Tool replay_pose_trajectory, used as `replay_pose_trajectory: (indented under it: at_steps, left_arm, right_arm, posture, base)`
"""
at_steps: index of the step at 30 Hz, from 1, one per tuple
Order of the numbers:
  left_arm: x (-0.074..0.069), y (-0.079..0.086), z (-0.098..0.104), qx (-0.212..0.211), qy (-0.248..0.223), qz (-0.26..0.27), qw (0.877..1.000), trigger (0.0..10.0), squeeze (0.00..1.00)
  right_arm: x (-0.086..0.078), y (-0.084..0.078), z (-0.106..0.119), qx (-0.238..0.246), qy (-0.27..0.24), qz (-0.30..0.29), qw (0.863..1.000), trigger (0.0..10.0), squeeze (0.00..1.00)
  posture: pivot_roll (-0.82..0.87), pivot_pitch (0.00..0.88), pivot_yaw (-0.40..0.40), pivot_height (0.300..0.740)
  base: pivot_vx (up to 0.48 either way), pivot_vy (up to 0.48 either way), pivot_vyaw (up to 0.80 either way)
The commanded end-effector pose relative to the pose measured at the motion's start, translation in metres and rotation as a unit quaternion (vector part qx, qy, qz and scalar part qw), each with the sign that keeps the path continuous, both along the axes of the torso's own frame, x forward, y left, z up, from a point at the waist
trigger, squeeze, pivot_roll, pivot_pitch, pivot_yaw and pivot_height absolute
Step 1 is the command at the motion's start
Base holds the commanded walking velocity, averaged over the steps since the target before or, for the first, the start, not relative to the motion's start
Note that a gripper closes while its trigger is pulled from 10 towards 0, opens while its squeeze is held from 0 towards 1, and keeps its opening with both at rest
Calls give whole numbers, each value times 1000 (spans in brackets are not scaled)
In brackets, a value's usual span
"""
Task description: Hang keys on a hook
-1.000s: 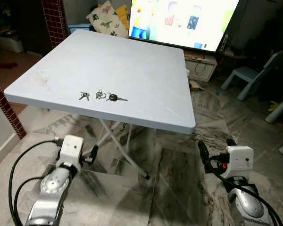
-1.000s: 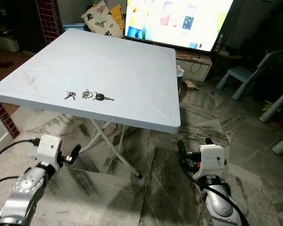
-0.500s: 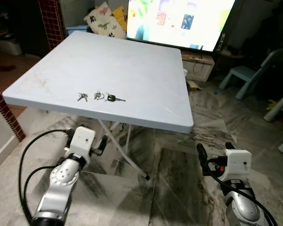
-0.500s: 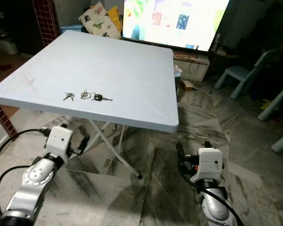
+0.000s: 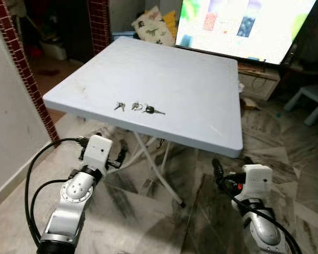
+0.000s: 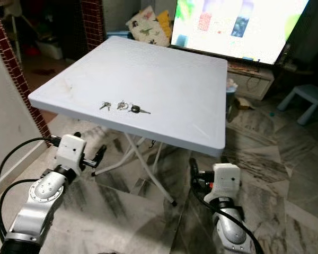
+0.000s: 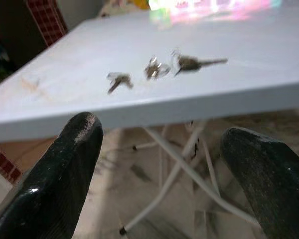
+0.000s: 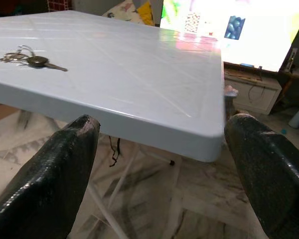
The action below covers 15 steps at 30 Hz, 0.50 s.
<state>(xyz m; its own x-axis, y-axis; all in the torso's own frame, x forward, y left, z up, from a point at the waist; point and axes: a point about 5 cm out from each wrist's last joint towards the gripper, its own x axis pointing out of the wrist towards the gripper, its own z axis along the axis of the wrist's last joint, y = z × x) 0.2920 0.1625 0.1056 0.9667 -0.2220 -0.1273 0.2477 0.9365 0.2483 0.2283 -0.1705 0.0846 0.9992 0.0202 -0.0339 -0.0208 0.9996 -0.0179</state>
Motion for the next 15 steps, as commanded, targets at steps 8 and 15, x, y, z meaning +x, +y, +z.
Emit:
replay_pose_trajectory:
  at_steps: [8,15]
  left_arm:
    - [0,-14,0,-8,9,-22,1000,10000,0]
    - [0,-15,0,-18,14,-16,1000,10000,0]
  right_arm:
    - [-3,-9,-1,-14,5,-11,1000,10000,0]
    - [-2,-8,1,-19,4,-4,1000,10000,0]
  posture:
    - [65,0,-72,740]
    - [70,0,-80,740]
  base:
    - [0,-473,0]
    - [0,-95,0]
